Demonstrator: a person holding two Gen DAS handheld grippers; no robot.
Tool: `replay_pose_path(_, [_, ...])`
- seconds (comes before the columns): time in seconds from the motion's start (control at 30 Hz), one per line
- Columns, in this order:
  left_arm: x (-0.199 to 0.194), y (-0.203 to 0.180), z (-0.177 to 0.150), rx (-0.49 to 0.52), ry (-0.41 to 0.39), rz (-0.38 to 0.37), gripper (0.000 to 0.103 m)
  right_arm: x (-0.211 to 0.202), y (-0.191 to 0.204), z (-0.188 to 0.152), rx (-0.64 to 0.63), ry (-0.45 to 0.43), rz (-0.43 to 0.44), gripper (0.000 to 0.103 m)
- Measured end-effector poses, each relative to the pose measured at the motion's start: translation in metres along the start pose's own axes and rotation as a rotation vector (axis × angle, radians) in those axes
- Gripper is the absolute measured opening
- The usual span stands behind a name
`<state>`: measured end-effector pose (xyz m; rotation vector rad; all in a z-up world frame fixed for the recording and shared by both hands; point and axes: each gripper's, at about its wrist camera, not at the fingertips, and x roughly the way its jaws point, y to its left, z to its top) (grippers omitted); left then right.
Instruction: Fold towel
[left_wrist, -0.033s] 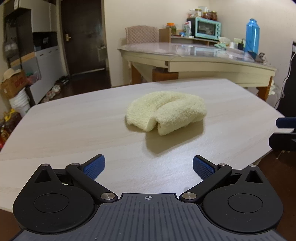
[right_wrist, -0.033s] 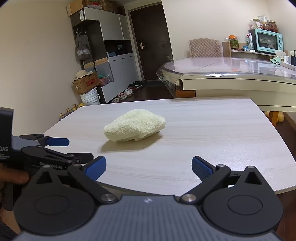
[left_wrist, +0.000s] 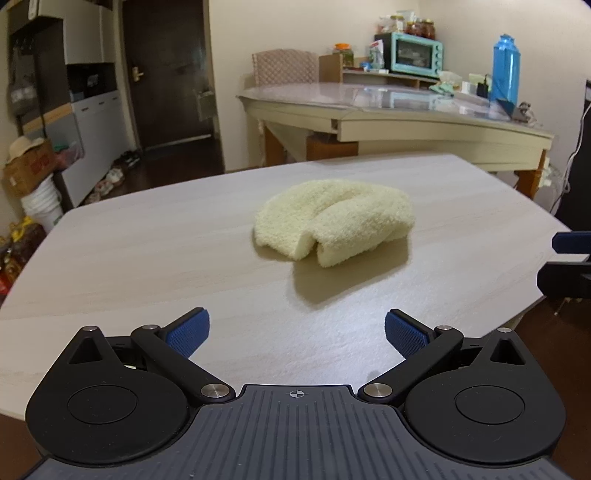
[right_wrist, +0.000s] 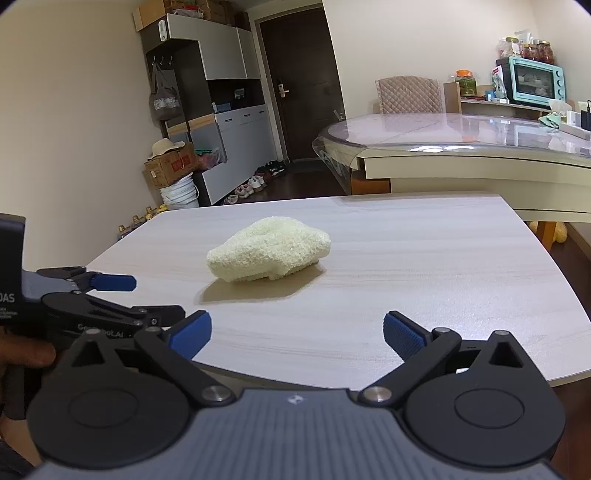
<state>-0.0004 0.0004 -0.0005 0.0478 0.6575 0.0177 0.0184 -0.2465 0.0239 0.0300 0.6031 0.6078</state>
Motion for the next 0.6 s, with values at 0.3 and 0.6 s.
replay_pose_path(0.3, [-0.0012,0.003,-0.0046,-0.017,0.006,0.007,0.103,0.0024,0.0078,0.0022,-0.046,0.014,-0.009,0.101])
replay_pose_path(0.6, [-0.0068,0.0049,-0.0052,-0.033,0.027,0.01,0.103,0.0044,0.009,-0.0001,-0.028,0.022,0.015,0.101])
